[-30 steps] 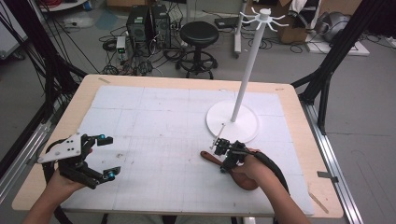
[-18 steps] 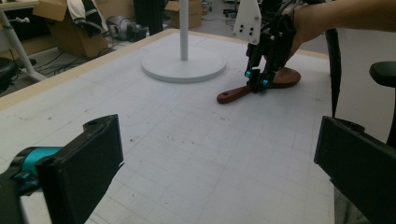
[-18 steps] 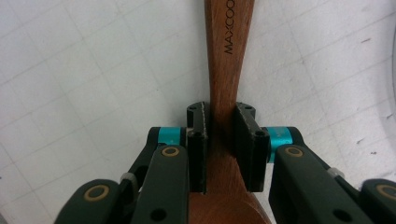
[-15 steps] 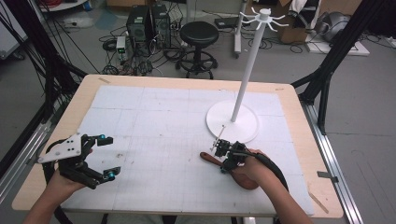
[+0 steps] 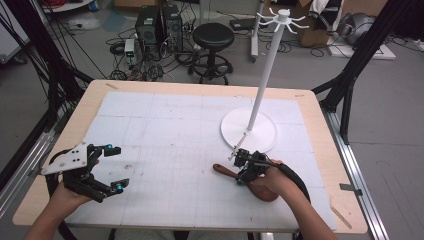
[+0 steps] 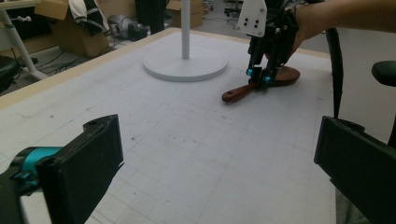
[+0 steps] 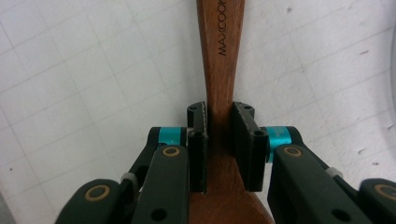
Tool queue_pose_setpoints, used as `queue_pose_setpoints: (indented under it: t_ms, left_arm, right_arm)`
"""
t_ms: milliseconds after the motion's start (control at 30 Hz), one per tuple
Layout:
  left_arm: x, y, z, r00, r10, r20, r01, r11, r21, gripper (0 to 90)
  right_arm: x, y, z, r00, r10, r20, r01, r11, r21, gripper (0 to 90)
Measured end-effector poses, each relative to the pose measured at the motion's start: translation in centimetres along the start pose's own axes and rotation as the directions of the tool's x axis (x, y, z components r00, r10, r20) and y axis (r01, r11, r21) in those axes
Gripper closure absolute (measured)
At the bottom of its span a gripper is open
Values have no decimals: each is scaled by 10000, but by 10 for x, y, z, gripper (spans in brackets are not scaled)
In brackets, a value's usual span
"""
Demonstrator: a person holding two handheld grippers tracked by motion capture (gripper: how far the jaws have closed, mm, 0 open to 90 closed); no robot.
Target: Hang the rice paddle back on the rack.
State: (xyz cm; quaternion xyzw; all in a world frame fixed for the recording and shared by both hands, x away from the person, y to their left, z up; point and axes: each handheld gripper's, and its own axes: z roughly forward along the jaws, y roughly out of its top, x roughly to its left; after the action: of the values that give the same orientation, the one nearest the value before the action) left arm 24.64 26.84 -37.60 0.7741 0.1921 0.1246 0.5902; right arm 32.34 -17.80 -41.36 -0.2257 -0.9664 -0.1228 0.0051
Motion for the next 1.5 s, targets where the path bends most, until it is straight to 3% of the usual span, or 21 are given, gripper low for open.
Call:
queue_pose_setpoints:
  t_ms: [200,433,967,1100,1300,1400,1500]
  left_arm:
    - [0,-1,0,10000,-51,-5,51,10000,9,18]
    - [0,-1,1,10000,-24,7,24,10000,17,17]
    - [1,-2,2,10000,-20,10,20,10000,53,18]
    - [1,-2,2,10000,-33,18,33,10000,56,17]
    - [1,-2,2,10000,-46,-23,46,10000,52,18]
    - [1,-2,2,10000,-63,-25,63,10000,56,17]
    - [1,-2,3,10000,-54,-3,54,10000,66,17]
  right_arm:
    - [0,-3,-4,9997,-148,-188,140,9991,-388,766]
    - [1,-9,-15,9993,60,-367,-101,9934,-1142,767]
    - [1,-28,-36,9986,383,-353,-464,9621,-2686,768]
    - [1,-33,-40,9985,313,-447,-437,9497,-3102,769]
    - [1,-40,-49,9977,499,-450,-634,9207,-3850,769]
    - [0,-44,-56,9969,542,-564,-732,9005,-4286,770]
    - [2,-46,-59,9968,520,-602,-736,8899,-4503,771]
